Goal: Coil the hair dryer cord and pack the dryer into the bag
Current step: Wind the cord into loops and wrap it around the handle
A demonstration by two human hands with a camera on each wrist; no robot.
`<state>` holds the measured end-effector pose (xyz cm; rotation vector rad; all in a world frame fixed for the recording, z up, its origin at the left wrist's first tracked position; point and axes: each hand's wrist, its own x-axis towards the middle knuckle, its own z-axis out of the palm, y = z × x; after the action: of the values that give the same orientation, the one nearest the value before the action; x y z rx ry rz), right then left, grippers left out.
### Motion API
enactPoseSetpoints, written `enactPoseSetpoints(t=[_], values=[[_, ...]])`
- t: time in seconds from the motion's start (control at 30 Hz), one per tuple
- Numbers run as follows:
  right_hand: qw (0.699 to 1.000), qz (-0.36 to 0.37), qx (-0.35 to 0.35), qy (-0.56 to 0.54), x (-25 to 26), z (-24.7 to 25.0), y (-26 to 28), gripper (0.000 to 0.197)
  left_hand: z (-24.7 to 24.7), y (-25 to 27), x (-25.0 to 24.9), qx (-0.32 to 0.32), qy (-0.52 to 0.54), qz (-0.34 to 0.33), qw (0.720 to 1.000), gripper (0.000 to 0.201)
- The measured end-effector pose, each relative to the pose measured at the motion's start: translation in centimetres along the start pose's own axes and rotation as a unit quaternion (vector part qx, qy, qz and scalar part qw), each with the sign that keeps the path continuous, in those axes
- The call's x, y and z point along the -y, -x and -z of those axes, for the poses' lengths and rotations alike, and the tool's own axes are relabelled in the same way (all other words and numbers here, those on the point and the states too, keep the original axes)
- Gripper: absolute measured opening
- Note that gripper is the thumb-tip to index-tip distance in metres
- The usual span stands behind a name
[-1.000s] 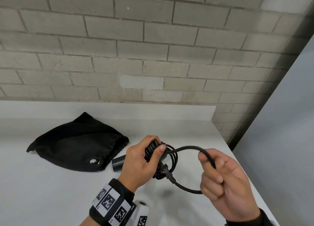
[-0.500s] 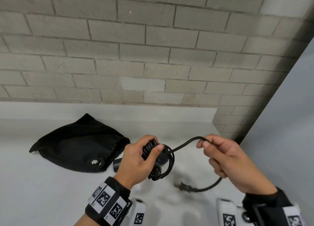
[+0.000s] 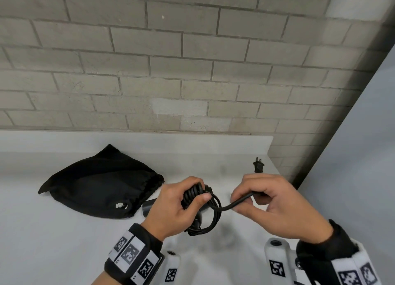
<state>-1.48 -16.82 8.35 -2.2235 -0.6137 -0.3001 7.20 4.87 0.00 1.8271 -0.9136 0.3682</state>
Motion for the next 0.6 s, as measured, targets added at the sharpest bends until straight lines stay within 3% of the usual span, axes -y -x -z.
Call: enactPoseSetpoints(t=[0.1, 0.17, 0.33, 0.5, 0.6], values=[[0.997, 0.005, 0.061, -0.049, 0.6, 1.1, -0.4, 0.015, 0.1, 0.3, 0.1, 0.017, 0.009, -0.004, 1.0, 0.02], [0.998, 0.018, 0.01, -0.055, 0.7, 0.9, -1.2, 0.002, 0.1, 0.4, 0.0, 0.027, 0.03, -0.019, 0.999, 0.025], [0.991, 0.027, -0.128, -0.042, -0.3, -1.3, -3.0, 0.011, 0.1, 0.2, -0.7, 0.059, 0.082, -0.044, 0.994, 0.049], [0.96, -0.051, -0.221, -0.165, -1.5, -3.9, -4.3, 0.011, -0.1, 0.4, -0.3, 0.04, 0.061, -0.062, 0.995, 0.041], [0.944, -0.121, -0.232, -0.2, -2.5, -5.6, -4.4, 0.012, 0.1, 0.5, -0.4, 0.032, 0.067, -0.076, 0.994, 0.04]])
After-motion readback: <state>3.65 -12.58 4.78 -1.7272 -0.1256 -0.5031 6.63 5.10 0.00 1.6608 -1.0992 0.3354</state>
